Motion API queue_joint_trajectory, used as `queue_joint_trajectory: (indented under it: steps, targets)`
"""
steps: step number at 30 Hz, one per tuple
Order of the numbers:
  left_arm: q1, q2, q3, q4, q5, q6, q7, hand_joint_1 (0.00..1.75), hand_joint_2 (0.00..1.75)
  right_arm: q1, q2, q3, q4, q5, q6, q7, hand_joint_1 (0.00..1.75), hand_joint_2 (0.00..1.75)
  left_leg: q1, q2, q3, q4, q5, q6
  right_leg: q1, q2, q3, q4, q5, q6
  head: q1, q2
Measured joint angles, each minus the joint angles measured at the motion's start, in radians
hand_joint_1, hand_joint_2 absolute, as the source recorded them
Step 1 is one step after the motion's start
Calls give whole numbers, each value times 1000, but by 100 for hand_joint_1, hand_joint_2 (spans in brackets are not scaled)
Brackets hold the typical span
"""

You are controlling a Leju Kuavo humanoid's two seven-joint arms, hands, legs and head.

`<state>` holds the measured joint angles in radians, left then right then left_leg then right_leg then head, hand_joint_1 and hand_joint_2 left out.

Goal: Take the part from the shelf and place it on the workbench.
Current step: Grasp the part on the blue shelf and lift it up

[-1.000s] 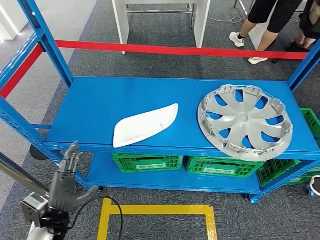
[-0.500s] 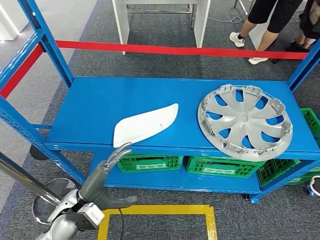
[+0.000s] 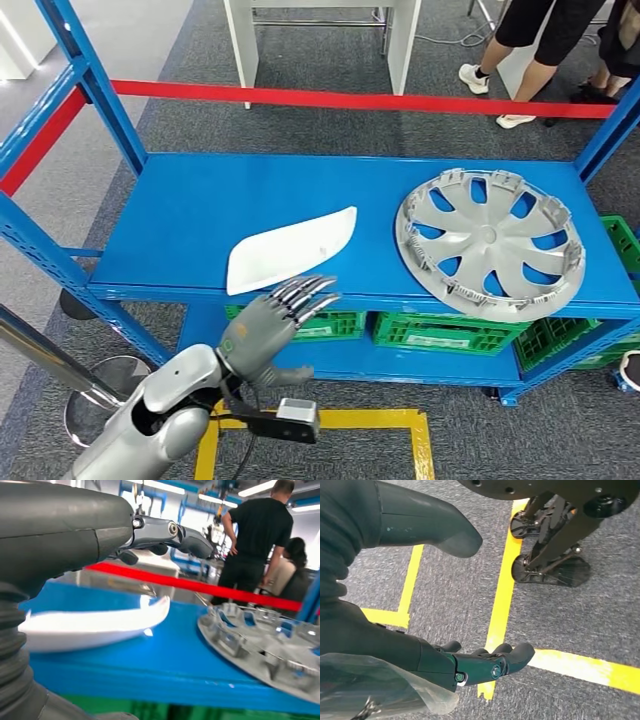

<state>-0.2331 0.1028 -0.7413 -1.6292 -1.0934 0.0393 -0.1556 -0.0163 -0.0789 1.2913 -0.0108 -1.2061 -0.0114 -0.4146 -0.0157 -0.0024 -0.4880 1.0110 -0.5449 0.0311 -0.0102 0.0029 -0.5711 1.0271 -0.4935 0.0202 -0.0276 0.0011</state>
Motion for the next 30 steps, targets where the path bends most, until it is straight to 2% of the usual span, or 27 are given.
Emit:
queue_joint_trajectory:
  steps: [7,15,23,30]
  targets:
    - [-101,-67,-49,97,-145,-6,119,0,175,-10,0,8,2,13,1,3,0,175,0,0,0,1,0,0,0,0,0,0,0,0,0,0]
    - [-169,-128,-76,233,-252,-39,218,0,175,-18,0,9,3,17,1,8,0,175,0,0,0,1,0,0,0,0,0,0,0,0,0,0]
    - [-211,-157,-80,343,-318,-59,283,0,175,-19,0,21,3,21,-8,20,0,175,0,0,0,1,0,0,0,0,0,0,0,0,0,0]
    - [-256,-163,-61,520,-386,-53,317,0,175,-20,0,26,3,20,-15,25,0,175,0,0,0,1,0,0,0,0,0,0,0,0,0,0]
